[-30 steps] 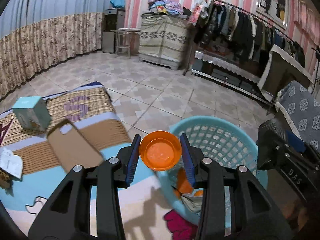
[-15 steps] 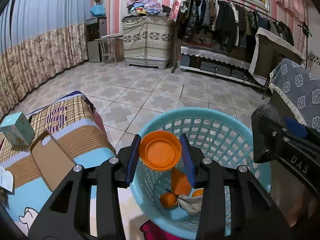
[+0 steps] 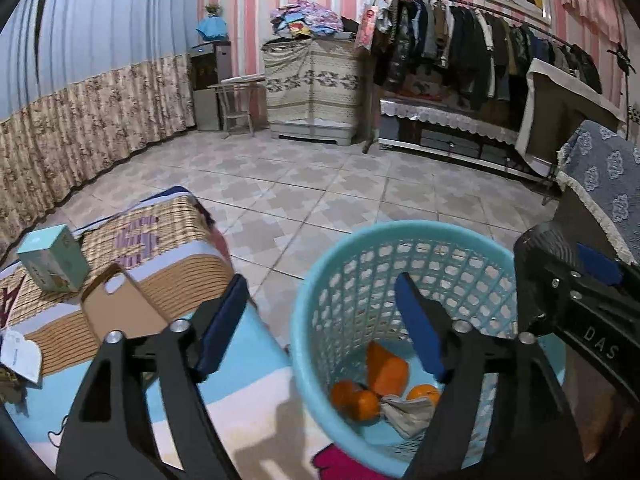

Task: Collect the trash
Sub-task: 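Open the left tool over the blue basket to drop the cup while the right tool drops the cover, then grasp the khaki cloth with the left tool while the right tool grasps the brown rag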

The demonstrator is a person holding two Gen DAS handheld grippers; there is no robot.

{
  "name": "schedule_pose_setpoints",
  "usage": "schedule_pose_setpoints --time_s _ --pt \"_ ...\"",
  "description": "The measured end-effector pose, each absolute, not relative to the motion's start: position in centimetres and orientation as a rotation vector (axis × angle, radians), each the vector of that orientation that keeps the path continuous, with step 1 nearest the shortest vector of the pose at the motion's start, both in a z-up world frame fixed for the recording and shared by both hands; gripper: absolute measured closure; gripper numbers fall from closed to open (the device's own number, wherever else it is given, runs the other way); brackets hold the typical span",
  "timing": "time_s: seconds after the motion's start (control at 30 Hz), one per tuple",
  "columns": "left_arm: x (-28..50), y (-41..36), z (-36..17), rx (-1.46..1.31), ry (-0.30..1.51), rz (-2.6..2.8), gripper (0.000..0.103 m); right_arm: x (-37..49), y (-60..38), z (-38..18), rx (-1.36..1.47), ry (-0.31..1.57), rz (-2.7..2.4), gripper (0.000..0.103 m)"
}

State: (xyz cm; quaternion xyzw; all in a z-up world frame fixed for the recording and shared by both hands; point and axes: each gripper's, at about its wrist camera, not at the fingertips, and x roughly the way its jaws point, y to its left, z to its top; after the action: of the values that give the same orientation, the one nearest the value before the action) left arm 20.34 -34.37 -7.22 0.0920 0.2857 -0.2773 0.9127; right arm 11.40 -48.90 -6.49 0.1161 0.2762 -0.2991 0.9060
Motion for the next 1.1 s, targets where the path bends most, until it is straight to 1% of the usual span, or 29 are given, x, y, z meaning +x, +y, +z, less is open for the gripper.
schedule_pose_setpoints --time_s 0.1,0.23,0.47,0.53,0.57,0.6,0.77,0.83,1.1 --pt "20.5 -33.9 -7.1 0.203 0.583 -0.551 0.023 11.8 -48.6 -6.8 0.231 0.577 -0.607 0.041" --pt "21.1 -32.6 -6.7 0.178 0.584 -0.527 0.017 12.5 -47.9 -7.0 0.225 0.572 -0.599 0.041" --pt "22.0 -31.1 -6.5 0.154 0.599 -0.497 0.016 13.0 -47.8 -7.7 0.237 0.558 -0.586 0.041" --pt "22.1 -30.7 -6.5 0.139 0.603 -0.493 0.015 13.1 -47.7 -7.7 0.234 0.550 -0.589 0.034" --pt "22.2 -30.5 -6.4 0.131 0.604 -0.493 0.015 13.1 -47.6 -7.7 0.235 0.545 -0.596 0.024" --pt "22.2 -30.3 -6.3 0.125 0.604 -0.491 0.015 13.0 -47.5 -7.7 0.235 0.535 -0.609 0.018" --pt "22.5 -29.1 -5.6 0.108 0.595 -0.470 0.014 13.2 -47.4 -7.8 0.219 0.547 -0.632 0.011" --pt "22.6 -28.1 -5.2 0.097 0.589 -0.461 0.012 13.4 -47.1 -7.8 0.206 0.552 -0.635 0.011" --pt "23.1 -24.2 -3.3 0.045 0.586 -0.407 0.011 14.0 -45.0 -7.1 0.155 0.553 -0.610 0.010"
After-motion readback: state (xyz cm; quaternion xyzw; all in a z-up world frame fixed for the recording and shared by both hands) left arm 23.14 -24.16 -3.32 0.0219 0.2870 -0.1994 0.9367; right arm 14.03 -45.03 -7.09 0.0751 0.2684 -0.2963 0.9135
